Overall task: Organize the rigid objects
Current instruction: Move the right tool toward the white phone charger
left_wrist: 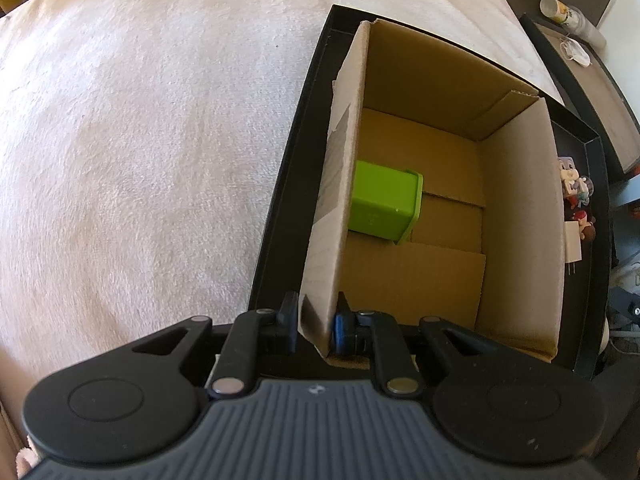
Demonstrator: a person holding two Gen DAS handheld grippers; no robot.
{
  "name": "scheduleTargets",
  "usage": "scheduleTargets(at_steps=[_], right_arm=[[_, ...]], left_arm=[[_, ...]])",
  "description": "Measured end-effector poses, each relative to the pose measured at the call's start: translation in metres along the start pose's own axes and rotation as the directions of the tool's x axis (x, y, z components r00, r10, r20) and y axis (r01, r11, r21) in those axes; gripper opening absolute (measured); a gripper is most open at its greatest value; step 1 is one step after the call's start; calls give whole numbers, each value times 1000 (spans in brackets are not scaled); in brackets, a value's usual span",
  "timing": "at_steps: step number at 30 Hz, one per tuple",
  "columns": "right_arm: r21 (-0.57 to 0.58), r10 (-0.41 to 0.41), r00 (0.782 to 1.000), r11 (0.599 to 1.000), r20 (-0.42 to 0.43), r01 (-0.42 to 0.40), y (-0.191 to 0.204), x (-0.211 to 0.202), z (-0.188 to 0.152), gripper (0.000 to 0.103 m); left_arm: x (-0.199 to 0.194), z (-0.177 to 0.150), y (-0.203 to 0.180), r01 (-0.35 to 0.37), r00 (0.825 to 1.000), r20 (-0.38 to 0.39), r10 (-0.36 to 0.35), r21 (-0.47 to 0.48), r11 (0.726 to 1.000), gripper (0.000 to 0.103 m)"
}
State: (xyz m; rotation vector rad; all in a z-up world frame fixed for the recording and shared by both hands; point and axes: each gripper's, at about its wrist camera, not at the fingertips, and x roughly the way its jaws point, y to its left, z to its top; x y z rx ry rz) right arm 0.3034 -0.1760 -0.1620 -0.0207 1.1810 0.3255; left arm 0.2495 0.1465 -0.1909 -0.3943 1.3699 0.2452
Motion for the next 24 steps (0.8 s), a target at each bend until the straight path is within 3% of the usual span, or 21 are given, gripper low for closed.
scheduleTargets(at_steps=[12,24], right_arm=[[-51,-47,999,998,-25,45,6,29,16,82],[-82,-89,994,993,-60,84,7,58,24,78]], left_arm=[[4,3,-10,-73,997,-15,73,20,997,14],[4,4,-15,-86,996,-16,87,28,996,12]])
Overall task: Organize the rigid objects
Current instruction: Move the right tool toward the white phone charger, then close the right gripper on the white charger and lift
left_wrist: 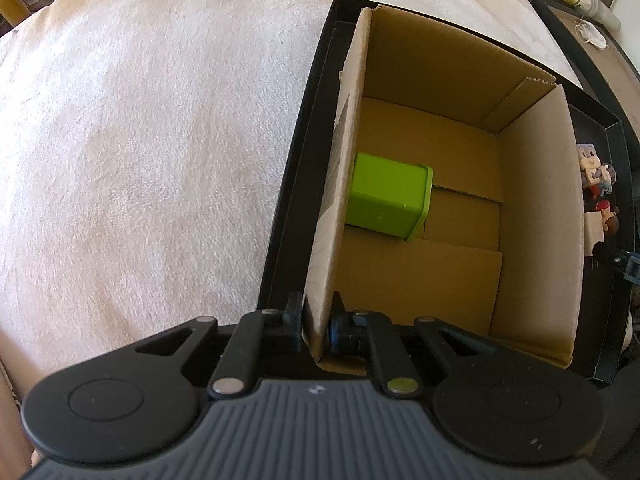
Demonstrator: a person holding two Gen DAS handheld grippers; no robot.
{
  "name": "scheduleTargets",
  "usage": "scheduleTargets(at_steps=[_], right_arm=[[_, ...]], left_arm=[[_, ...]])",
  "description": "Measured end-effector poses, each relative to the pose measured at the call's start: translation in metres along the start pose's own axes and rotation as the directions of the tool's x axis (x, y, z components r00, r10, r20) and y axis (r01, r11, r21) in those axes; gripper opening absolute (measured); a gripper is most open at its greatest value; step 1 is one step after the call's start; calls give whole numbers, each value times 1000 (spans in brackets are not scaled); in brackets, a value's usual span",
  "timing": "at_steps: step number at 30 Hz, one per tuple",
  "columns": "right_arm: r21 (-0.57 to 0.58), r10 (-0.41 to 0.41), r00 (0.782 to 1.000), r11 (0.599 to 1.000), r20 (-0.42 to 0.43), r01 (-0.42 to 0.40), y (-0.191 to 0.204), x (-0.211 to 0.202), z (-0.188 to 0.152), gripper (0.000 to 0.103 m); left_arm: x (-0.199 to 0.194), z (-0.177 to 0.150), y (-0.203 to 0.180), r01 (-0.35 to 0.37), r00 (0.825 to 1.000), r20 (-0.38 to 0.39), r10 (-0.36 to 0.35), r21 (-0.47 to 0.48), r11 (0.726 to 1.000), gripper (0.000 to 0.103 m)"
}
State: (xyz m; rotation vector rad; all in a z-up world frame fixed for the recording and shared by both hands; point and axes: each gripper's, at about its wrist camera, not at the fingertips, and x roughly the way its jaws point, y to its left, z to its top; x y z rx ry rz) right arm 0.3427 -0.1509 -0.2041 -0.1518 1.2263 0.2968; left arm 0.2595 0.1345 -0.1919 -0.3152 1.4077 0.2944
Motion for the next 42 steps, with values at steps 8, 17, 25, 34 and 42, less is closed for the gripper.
scheduleTargets(at_steps=[8,17,25,34,42], right_arm=[[-29,-15,1000,999,-20,14,7,14,1,71],[-41,9,999,999,-38,-10,9,13,-4,36],[-28,43,999,999,-16,-44,12,-3,-3,36],[-33,68,997,997,26,-67,18,-25,-2,36],[-52,84,995,995,61,-81,31,-46,4,36]], left_arm=[[1,0,1,4,1000,-2,-4,-8,1000,12],[1,0,3,9,1000,0,-9,-9,1000,12],[0,-1,3,11,1000,4,-11,-10,1000,12],[-1,-3,4,18,1000,9,-18,-11,1000,12],[-1,-6,6,25,999,20,-25,-10,1000,12]])
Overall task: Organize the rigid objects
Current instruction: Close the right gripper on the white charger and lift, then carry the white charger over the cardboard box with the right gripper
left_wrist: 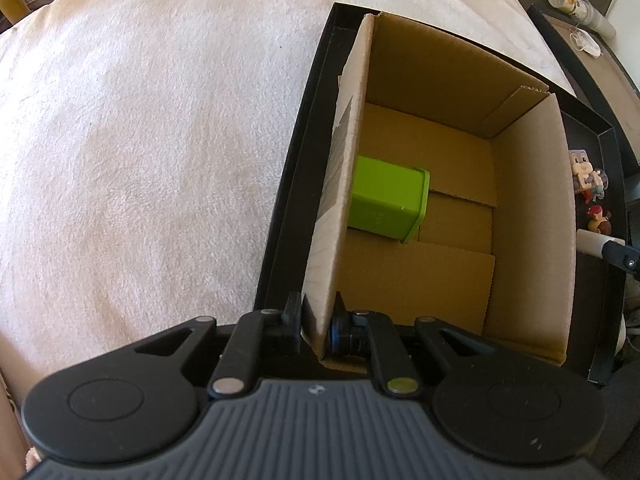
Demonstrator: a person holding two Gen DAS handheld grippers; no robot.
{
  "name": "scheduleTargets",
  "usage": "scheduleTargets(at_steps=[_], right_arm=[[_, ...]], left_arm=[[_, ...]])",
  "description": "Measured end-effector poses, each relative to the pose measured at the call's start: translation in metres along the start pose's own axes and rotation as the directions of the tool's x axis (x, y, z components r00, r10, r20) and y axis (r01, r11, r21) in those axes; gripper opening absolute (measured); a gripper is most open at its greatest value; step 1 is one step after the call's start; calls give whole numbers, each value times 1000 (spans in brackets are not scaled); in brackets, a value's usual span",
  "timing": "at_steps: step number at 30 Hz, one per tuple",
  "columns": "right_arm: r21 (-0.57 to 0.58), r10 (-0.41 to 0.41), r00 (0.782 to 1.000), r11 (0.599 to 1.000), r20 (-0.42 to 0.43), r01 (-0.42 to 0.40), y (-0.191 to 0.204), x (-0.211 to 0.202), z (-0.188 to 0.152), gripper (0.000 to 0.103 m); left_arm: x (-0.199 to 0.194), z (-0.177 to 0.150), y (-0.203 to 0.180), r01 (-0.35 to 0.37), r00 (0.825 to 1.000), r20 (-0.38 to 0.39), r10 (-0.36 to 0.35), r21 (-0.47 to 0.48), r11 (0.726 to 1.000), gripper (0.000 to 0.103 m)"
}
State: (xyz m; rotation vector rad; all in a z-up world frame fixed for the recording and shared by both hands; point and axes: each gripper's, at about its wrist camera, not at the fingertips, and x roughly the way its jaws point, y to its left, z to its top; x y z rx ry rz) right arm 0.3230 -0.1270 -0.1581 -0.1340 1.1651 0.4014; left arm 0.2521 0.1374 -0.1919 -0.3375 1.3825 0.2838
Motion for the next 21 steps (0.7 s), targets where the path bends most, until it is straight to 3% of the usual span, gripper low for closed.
scheduleTargets(at_steps=[21], right_arm=[[-66,32,997,997,73,-27,41,-33,15,36]], left_arm=[[-7,-3,9,50,999,16,-50,-8,999,14]])
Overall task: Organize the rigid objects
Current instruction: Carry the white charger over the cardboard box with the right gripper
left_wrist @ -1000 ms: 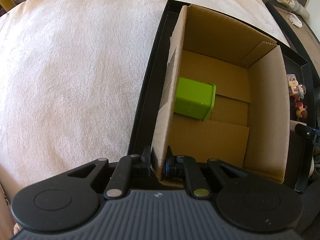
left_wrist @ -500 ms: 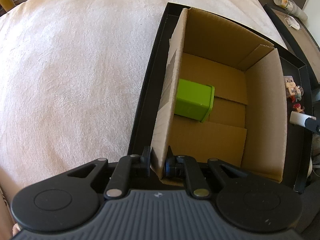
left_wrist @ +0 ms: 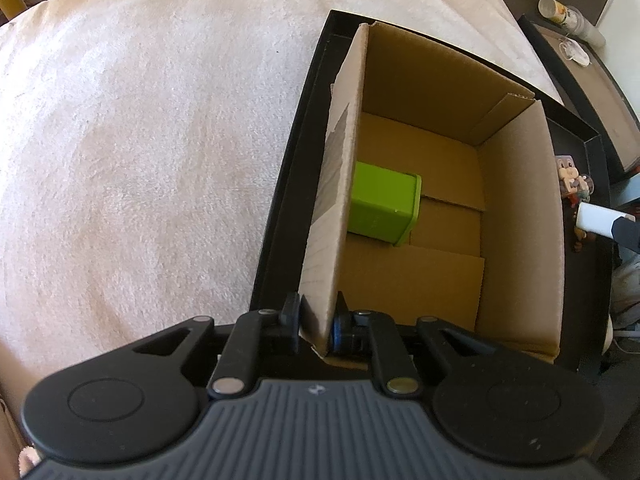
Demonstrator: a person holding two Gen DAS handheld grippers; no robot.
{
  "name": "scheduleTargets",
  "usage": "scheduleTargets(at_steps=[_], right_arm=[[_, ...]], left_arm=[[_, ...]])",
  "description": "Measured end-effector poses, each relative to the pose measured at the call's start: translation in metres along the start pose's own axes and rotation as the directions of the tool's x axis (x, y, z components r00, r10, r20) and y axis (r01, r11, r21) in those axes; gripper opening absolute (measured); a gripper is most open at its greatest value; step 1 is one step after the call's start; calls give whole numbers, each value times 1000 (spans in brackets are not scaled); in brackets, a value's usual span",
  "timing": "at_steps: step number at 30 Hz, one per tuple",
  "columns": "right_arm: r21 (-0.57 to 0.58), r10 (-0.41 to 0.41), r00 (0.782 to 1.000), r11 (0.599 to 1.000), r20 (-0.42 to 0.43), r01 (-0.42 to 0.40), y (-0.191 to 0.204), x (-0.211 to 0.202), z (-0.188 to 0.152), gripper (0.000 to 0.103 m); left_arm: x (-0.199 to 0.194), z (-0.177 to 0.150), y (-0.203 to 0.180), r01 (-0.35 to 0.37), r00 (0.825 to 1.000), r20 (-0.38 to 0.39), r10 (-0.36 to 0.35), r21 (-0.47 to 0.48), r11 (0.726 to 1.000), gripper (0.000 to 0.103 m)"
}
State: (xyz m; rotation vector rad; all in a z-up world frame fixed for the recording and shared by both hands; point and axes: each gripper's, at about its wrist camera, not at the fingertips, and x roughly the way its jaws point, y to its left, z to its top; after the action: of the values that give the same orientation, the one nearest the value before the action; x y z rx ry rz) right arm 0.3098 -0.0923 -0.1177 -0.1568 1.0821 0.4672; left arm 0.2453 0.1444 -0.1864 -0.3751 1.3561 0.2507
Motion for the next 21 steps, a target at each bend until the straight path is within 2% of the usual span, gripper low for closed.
scheduleTargets(at_steps=[21], right_arm=[[-89,46,999,995,5,-46,53,-2,15,36]], left_arm=[[1,-4,0,12,1000,5,-12,28,1000,14]])
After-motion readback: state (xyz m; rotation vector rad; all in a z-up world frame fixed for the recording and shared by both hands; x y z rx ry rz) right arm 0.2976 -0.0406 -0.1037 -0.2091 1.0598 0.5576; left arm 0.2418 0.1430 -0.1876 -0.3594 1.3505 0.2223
